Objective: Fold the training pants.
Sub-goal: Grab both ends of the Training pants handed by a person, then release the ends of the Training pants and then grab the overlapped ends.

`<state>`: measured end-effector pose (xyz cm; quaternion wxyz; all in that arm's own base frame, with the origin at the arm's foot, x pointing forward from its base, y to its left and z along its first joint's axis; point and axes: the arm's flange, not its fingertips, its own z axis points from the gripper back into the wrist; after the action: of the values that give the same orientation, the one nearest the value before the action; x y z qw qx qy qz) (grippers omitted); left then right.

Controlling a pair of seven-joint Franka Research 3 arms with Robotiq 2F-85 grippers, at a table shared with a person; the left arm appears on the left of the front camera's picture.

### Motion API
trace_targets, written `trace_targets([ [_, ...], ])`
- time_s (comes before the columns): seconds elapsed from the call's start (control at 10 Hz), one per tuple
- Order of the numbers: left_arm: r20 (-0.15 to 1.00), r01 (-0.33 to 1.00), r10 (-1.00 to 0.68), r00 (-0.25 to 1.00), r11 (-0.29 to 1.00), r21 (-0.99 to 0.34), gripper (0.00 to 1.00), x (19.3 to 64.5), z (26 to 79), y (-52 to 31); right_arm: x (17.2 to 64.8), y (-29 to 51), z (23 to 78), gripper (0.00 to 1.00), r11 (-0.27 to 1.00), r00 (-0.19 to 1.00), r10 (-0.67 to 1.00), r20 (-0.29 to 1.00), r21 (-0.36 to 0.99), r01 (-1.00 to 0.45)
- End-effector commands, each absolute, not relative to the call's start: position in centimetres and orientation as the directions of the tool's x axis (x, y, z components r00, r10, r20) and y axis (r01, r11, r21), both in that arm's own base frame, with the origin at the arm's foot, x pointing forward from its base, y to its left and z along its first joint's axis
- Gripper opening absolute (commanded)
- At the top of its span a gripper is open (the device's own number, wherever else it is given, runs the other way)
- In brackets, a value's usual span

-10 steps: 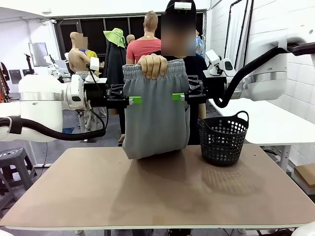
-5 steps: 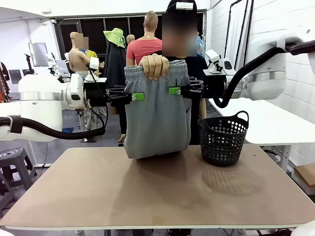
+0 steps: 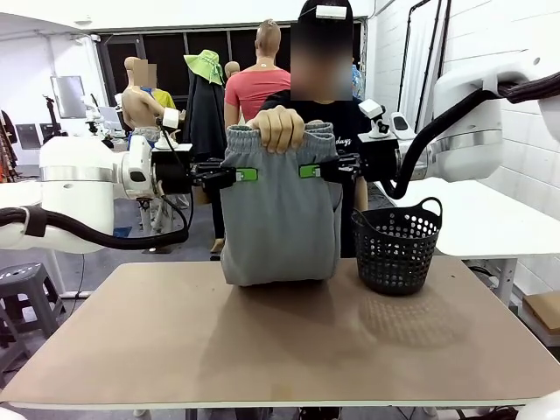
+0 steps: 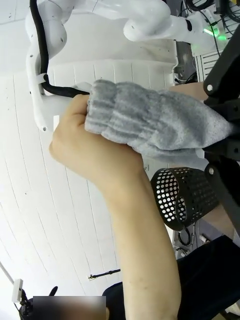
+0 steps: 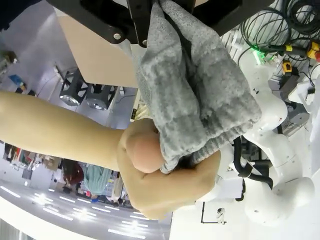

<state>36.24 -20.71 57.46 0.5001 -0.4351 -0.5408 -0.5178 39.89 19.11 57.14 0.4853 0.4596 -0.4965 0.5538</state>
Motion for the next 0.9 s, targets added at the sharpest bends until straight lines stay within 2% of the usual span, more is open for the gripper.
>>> trace_targets([
  [0.0, 0.993, 0.994, -0.080, -0.088, 0.063, 0.093, 0.00, 37.4, 58.2, -20.8, 40.3, 19.8, 57.5, 0.00, -0.022, -0.095, 0.130, 0.987, -0.093, -0.995],
  [0.1, 0.985, 0.996, -0.152, -0.086, -0.004, 0.086, 0.00, 38.0, 58.0, -21.0, 40.5, 20.3, 57.2, 0.00, -0.023, -0.143, 0.154, 0.978, -0.141, -0.990],
  [0.2, 0.992, 0.990, -0.056, -0.112, 0.083, 0.116, 0.00, 36.6, 57.2, -20.7, 39.9, 19.2, 57.0, 0.00, -0.032, -0.107, 0.095, 0.990, -0.105, -0.994],
  [0.8, 0.992, 0.990, -0.056, -0.112, 0.083, 0.116, 0.00, 36.6, 57.2, -20.7, 39.9, 19.2, 57.0, 0.00, -0.032, -0.107, 0.095, 0.990, -0.105, -0.994],
])
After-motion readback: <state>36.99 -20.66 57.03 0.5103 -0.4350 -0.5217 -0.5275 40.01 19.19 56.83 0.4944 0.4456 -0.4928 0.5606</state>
